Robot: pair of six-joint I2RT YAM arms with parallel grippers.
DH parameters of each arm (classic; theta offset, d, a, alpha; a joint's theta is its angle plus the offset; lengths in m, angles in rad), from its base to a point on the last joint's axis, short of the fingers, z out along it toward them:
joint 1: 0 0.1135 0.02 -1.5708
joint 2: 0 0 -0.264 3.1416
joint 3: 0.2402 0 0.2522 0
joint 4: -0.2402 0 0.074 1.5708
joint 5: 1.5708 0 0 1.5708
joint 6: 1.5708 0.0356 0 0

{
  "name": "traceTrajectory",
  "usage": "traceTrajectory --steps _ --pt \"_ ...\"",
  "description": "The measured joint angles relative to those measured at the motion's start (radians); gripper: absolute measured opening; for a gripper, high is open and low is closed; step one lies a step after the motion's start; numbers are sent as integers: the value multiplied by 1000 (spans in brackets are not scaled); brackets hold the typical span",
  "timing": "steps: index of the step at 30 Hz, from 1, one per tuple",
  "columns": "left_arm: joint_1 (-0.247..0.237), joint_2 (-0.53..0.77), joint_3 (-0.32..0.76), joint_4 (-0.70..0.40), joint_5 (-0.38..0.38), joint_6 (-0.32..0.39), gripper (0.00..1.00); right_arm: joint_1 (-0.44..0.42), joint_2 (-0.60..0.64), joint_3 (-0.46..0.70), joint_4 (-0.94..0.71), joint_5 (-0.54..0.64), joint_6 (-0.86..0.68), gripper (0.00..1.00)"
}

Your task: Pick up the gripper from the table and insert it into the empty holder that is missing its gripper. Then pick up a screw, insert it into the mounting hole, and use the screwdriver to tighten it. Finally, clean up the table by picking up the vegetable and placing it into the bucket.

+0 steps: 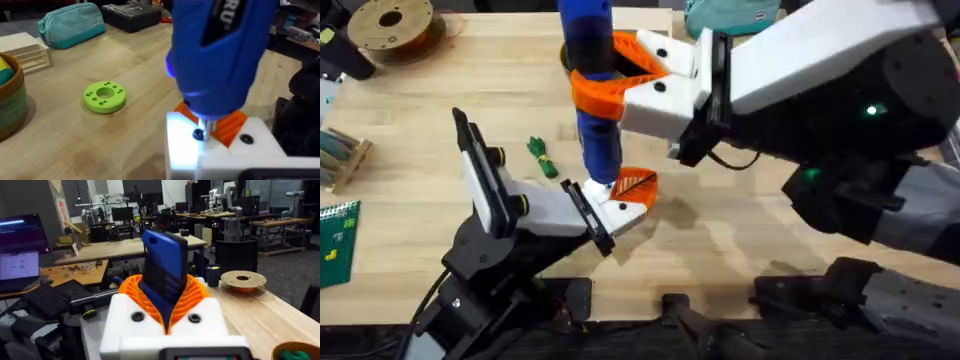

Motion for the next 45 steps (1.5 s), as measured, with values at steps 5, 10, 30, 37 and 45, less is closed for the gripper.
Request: traceTrajectory --steps 5,10,30,37,45 --pt "0 0 0 0 0 0 4 0 0 0 1 0 0 31" --pt "0 0 0 0 0 0 4 0 0 0 28 0 -3 31" --pt "0 0 0 0 -2 0 4 0 0 0 15 0 -27 31" --pt "0 0 0 0 -2 -1 4 0 0 0 -12 4 -30 31" --pt "0 0 0 0 -3 -3 4 0 0 0 -16 7 -30 31"
